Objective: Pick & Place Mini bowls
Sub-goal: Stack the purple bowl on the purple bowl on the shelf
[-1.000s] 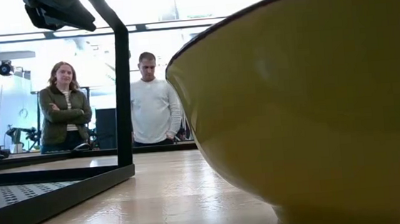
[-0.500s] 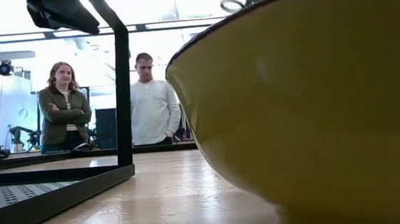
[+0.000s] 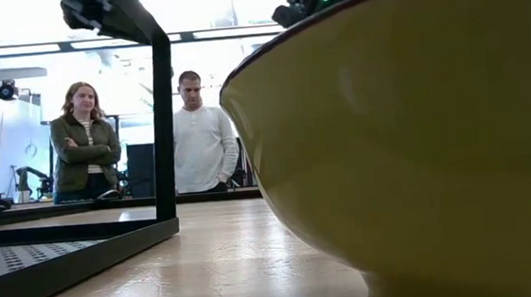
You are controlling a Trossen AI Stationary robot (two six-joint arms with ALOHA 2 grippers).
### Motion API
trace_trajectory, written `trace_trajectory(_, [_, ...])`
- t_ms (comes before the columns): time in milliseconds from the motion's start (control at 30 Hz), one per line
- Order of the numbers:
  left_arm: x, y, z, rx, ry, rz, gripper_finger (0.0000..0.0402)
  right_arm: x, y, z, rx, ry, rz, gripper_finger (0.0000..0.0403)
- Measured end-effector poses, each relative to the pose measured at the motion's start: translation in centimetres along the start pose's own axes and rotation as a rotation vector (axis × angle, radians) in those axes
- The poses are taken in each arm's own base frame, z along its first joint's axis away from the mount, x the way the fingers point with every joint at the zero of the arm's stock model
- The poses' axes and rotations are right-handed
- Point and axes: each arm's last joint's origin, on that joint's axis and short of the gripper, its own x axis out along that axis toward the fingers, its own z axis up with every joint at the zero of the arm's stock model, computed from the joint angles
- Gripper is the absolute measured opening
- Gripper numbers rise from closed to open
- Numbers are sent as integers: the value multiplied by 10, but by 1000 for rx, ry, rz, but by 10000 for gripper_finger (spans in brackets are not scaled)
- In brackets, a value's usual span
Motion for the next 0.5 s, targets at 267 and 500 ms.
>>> trace_trajectory(267, [25, -8, 14, -24, -99, 81, 90, 12, 30, 10, -142, -25, -19, 8])
trace_trajectory(500, [43, -9, 19, -70, -125, 126, 90, 17, 47, 10, -219, -31, 1, 8])
